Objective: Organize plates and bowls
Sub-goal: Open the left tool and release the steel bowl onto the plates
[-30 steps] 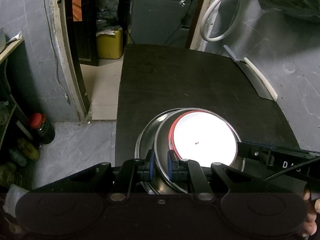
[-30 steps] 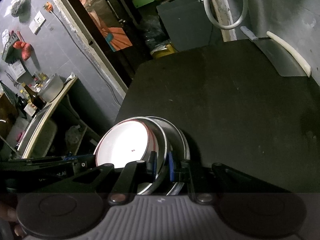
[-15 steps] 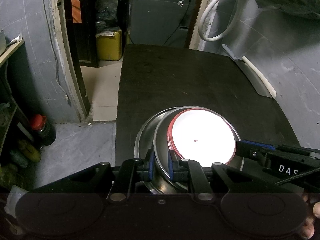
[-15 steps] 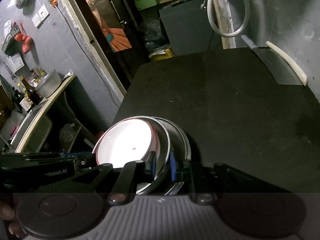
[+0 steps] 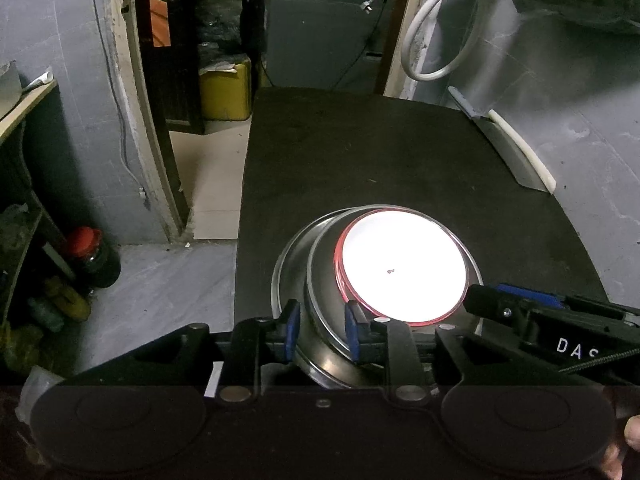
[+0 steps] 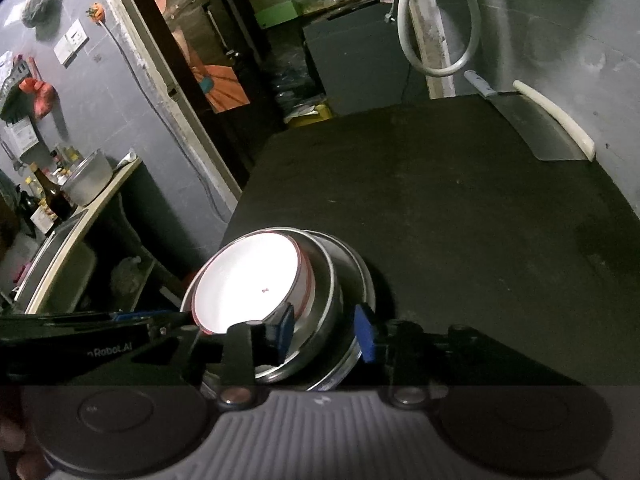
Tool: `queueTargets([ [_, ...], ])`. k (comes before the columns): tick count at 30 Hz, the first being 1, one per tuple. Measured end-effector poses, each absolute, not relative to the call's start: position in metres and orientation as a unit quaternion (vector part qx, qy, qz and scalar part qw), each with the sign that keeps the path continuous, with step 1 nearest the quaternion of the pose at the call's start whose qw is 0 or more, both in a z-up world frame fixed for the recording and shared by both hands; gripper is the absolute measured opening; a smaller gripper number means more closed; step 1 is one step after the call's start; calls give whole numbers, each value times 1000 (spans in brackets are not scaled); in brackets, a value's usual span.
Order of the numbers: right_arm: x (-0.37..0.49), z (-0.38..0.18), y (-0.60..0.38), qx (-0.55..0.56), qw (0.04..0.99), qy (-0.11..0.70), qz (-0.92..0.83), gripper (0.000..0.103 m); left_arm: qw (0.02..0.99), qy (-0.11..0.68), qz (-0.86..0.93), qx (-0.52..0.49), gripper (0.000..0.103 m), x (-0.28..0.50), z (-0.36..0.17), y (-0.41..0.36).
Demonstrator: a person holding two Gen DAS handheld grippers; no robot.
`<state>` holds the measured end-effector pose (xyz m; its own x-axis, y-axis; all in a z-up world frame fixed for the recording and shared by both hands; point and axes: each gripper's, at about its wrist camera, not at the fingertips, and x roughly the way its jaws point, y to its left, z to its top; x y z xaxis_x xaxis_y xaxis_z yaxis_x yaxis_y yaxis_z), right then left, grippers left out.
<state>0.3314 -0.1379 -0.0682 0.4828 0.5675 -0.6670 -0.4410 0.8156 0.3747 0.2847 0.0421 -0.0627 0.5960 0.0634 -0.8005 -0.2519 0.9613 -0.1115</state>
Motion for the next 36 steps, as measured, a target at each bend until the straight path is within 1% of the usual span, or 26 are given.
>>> queueTargets([
  [2, 329, -67, -138, 73, 861, 412, 290, 44, 887, 439, 92, -104, 30, 284, -61, 40],
  [3, 328, -66, -139, 72, 862, 410, 289, 48, 888, 439, 95, -103, 31, 284, -61, 40],
  [4, 327, -65, -140, 76, 863, 407, 291, 62, 888, 437, 96, -102, 37, 283, -60, 39],
  [5, 326, -63, -141, 82, 862, 403, 296, 67, 889, 435, 98, -101, 41, 281, -59, 38],
  [6, 324, -62, -141, 84, 863, 399, 298, 71, 890, 433, 101, -99, 42, 281, -58, 37],
  [7, 322, -59, -140, 81, 865, 395, 299, 71, 891, 433, 103, -96, 45, 280, -57, 37],
  [9, 319, -56, -136, 69, 869, 387, 301, 73, 895, 423, 99, -97, 59, 277, -54, 36],
  [11, 317, -54, -136, 69, 872, 382, 299, 73, 901, 411, 106, -91, 65, 274, -50, 34],
  [17, 312, -48, -141, 74, 877, 373, 295, 75, 905, 402, 107, -87, 73, 271, -44, 32],
  [19, 310, -46, -144, 76, 879, 370, 291, 78, 906, 400, 107, -84, 75, 270, -42, 31],
  [23, 307, -42, -149, 83, 884, 363, 284, 83, 910, 393, 110, -79, 84, 267, -38, 30],
  [26, 305, -40, -154, 88, 887, 358, 277, 86, 912, 388, 112, -77, 88, 265, -36, 28],
  [30, 303, -39, -162, 98, 893, 351, 265, 93, 914, 382, 118, -75, 92, 261, -32, 26],
  [32, 303, -39, -167, 103, 894, 349, 260, 95, 914, 378, 124, -77, 97, 259, -30, 27],
  [36, 301, -38, -176, 111, 897, 345, 253, 98, 915, 374, 131, -79, 98, 255, -29, 26],
])
